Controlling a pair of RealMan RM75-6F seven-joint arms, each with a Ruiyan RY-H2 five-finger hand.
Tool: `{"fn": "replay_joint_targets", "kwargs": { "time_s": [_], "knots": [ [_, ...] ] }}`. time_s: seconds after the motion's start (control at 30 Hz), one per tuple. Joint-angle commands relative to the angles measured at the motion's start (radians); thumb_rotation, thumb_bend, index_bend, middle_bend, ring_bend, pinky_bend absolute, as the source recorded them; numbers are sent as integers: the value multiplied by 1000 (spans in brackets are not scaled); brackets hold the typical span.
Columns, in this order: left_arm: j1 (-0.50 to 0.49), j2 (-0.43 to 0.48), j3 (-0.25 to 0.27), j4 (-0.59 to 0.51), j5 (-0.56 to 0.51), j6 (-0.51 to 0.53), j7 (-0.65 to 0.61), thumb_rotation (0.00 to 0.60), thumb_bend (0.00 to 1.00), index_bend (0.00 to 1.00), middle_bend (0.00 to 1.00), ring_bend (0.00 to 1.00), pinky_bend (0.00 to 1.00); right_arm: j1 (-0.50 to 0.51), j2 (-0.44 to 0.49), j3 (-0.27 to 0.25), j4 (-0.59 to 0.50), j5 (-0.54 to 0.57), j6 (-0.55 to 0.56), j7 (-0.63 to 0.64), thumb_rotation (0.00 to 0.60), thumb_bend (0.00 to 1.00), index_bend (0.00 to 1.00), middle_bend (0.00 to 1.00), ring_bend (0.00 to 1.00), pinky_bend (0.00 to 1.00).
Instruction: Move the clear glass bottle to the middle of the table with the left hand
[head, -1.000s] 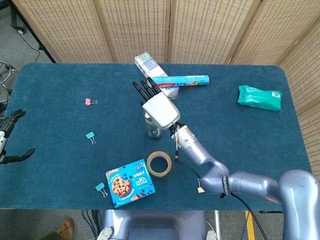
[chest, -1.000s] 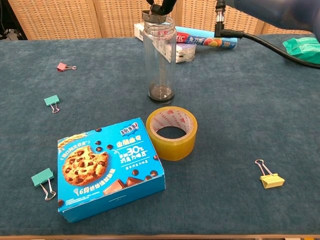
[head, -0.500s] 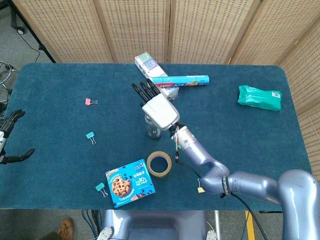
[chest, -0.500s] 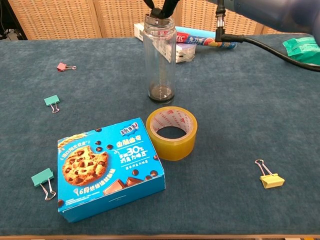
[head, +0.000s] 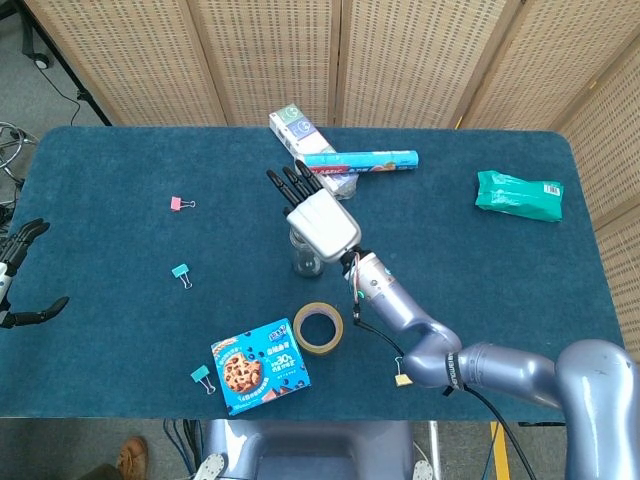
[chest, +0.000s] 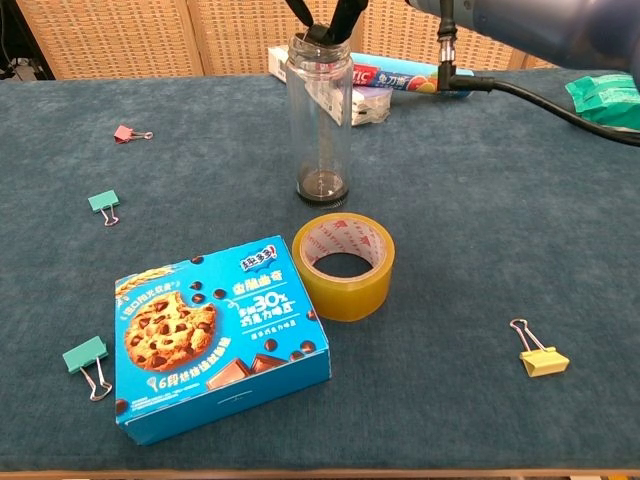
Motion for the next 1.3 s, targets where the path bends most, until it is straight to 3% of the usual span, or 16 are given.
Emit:
{"fn": "replay_joint_targets", "kwargs": {
  "time_s": [0.03, 0.2, 0.57, 0.73, 0.9, 1.3],
  "knots": [
    [1, 0, 0, 0, 1, 1, -2, 600, 255, 0, 0, 0, 0, -1, 2, 0, -1, 0, 0, -2, 600, 472, 282, 0, 0, 0],
    [2, 0, 1, 2, 4, 4, -3, 600, 255, 0, 0, 0, 0, -1, 10, 3, -8, 4, -5, 2, 600, 472, 145, 0, 0, 0],
    [2, 0, 2, 5, 8, 5, -10, 600, 255, 0, 0, 0, 0, 1, 26, 12, -27, 25, -9, -18, 600, 465, 12, 0, 0, 0],
    [3, 2, 4, 6, 12, 6, -15, 600, 255, 0, 0, 0, 0, 1, 31, 15, -38, 46, -5, -41, 600, 361, 0, 0, 0, 0],
    [2, 1, 4, 7, 13, 7, -17, 600, 255, 0, 0, 0, 0, 1, 31, 15, -45, 59, 7, -68, 600, 143, 0, 0, 0, 0],
    [1, -1, 3, 8, 11, 9, -17, 600, 255, 0, 0, 0, 0, 2, 50, 16, -68, 47, 20, -72, 600, 122, 0, 0, 0, 0]
  ]
}}
